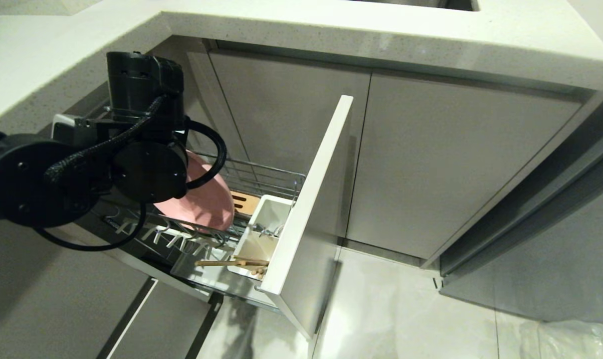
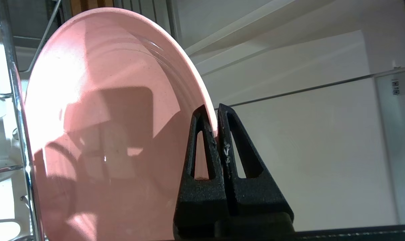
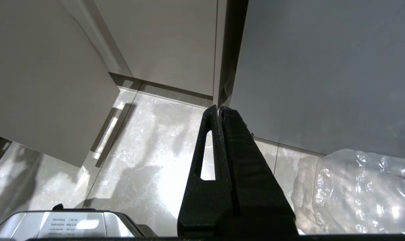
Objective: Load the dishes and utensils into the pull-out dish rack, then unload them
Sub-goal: Pick up the plate and place it in the cupboard
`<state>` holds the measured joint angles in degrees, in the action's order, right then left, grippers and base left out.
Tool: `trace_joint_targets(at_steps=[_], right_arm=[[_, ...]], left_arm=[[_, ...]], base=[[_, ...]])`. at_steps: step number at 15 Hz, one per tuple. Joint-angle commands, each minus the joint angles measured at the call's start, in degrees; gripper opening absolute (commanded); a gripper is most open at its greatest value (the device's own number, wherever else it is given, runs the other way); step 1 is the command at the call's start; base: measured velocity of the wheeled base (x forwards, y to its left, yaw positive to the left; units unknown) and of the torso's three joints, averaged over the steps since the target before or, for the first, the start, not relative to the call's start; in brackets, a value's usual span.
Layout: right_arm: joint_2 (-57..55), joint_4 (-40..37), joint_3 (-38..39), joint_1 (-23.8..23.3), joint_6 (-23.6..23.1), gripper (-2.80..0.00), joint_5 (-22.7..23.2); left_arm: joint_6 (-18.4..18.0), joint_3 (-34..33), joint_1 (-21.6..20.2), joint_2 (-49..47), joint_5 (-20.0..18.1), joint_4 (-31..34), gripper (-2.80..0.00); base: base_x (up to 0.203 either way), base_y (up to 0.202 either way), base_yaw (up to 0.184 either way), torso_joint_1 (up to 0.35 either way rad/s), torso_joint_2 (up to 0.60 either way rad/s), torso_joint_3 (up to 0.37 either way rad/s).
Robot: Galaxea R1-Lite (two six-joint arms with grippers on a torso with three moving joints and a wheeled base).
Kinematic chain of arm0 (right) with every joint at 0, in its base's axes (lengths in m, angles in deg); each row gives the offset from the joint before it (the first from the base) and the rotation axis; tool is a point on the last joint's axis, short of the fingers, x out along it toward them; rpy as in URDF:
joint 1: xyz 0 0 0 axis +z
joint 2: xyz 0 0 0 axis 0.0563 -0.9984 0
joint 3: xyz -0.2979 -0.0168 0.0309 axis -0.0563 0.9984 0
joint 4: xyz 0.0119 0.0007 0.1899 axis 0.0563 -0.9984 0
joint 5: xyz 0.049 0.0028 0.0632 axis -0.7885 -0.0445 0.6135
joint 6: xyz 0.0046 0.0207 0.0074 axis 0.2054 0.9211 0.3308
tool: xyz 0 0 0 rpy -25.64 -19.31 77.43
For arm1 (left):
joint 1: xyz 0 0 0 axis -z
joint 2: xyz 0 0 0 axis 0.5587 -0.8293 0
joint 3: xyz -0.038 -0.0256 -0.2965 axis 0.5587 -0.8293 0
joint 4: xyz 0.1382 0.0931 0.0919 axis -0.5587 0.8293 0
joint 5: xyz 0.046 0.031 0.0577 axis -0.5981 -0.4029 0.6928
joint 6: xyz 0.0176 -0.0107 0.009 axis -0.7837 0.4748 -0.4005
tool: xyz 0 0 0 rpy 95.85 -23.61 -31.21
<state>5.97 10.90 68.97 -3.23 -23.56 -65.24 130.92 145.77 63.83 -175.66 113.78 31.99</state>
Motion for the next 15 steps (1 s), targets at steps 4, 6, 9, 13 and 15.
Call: trace_joint_targets(at_steps=[4,6,9,13,15], right_arm=[[-0.05,0.00,0.00,0.00,0.02,-2.80,0.00],[-0.05,0.00,0.00,0.00,0.02,-2.80,0.00],[-0.05,0.00,0.00,0.00,0.02,-2.80,0.00],[-0.05,0.00,0.00,0.00,0.02,-2.80,0.00],[-0.05,0.00,0.00,0.00,0.02,-2.80,0.00]], left_arm=[[0.42,-1.15,-0.07,-0.46,0.58,0.04,-2.80],[0.51,-1.61,-0.07,-0.80,0.67,0.04,-2.80],[0.51,-2.04,-0.07,-1.60,0.76,0.04,-2.80],[0.59,-2.58,-0.07,-2.32,0.84,0.04,-2.80],[0.94,-3.18,-0.07,-2.83,0.84,0.04,-2.80]], base=[[0.000,0.000,0.000,0.000,0.00,0.000],[0.000,0.000,0.000,0.000,0.00,0.000],[0.000,0.000,0.000,0.000,0.00,0.000],[0.000,0.000,0.000,0.000,0.00,0.000],[0.000,0.000,0.000,0.000,0.00,0.000]])
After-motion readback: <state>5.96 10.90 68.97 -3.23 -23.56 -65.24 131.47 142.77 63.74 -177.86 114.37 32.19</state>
